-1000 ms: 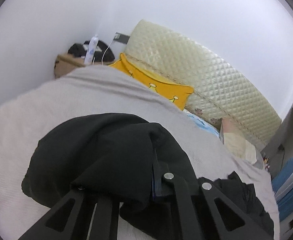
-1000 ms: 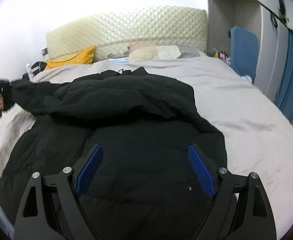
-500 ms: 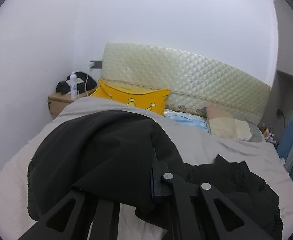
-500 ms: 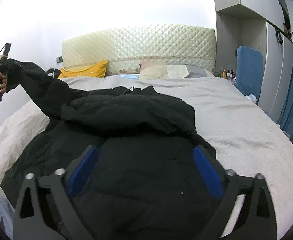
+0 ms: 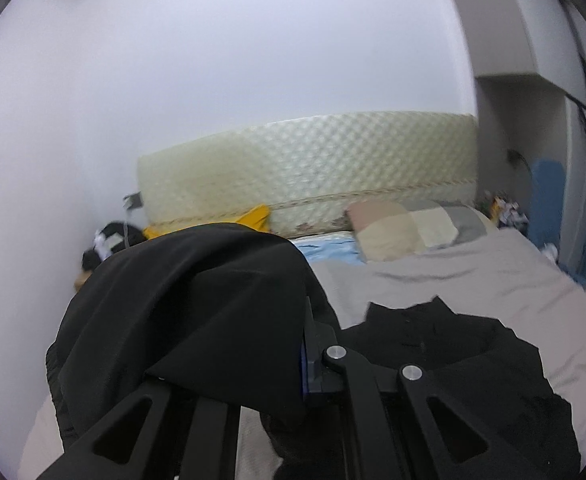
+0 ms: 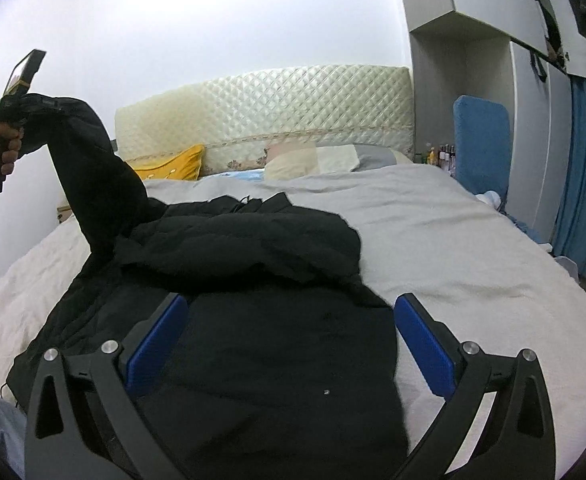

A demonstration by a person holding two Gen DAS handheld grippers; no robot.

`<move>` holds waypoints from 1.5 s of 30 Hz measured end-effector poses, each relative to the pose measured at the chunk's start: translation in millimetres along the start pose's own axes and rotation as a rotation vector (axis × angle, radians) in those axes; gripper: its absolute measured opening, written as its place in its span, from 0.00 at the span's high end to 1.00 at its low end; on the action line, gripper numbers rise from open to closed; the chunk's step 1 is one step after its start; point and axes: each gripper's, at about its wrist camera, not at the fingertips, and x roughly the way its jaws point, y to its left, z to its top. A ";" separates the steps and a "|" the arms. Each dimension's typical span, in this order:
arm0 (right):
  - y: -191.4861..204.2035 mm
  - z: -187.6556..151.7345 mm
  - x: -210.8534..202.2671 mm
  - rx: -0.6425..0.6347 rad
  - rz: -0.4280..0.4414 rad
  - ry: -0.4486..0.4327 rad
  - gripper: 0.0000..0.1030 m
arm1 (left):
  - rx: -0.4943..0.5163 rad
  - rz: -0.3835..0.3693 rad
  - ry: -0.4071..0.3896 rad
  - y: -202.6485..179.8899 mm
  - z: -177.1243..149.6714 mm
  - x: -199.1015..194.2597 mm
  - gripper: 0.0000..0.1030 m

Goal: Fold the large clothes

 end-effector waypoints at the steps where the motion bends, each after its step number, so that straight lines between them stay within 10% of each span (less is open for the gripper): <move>1: -5.0 0.4 -1.3 0.007 -0.005 -0.003 0.00 | 0.020 -0.010 -0.001 -15.0 2.0 1.1 0.93; 14: -38.1 -1.4 3.8 0.116 -0.023 0.025 0.00 | 0.204 -0.201 0.049 -198.8 -37.2 51.8 0.93; 32: -56.4 -6.4 40.9 0.201 -0.017 0.101 0.00 | 0.398 -0.257 0.251 -315.5 -163.8 156.1 0.90; 45: -51.0 -8.9 48.4 0.163 -0.036 0.121 0.00 | 0.295 -0.325 0.184 -292.9 -154.0 87.6 0.35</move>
